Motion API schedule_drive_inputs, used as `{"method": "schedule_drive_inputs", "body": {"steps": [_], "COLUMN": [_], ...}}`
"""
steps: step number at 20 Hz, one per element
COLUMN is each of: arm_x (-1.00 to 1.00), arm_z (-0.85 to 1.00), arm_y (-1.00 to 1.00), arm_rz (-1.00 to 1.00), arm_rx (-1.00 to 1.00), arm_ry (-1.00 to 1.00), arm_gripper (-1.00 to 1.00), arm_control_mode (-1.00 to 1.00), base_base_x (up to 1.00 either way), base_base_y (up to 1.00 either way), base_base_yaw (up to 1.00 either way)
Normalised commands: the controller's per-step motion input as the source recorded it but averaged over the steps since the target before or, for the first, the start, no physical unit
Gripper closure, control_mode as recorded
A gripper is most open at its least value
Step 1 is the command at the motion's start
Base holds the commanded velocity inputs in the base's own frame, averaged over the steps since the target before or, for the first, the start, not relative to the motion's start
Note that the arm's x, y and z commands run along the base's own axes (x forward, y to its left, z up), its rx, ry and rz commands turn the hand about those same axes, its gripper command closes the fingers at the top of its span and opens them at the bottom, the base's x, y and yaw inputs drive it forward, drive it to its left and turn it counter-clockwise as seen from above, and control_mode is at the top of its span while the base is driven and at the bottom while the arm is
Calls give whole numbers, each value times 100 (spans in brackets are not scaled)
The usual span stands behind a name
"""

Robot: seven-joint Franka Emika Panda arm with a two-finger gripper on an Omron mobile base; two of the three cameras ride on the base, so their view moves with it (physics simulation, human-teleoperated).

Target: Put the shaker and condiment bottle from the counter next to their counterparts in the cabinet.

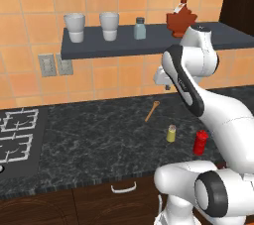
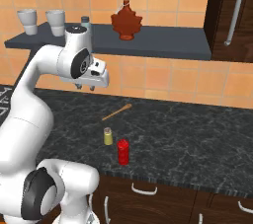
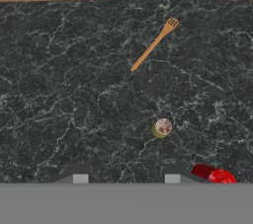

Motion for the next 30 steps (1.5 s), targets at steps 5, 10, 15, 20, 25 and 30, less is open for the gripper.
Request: {"method": "schedule_drive_inputs", "body": {"steps": [5,10,15,20,25,30], "arm_x": [-14,-61,-70,-29,-17,-22], "arm_z": [0,-19,-28,-7,-13,-17], "arm_y": [-38,-92,-60,-11,-47,-47], "arm_rz": [8,23,38,8,4,6], "arm_rx": [2,20,15,4,2,9], "arm_ry": [-4,-28,-36,-7,-6,-1], "arm_gripper": [-100,-100,-100,-100,-100,-100], "arm_control_mode": [-100,-100,-100,-100,-100,-100], "base_base_x": [0,0,0,0,0,0], "base_base_y": [0,0,0,0,0,0], "base_base_yaw": [0,0,0,0,0,0]}}
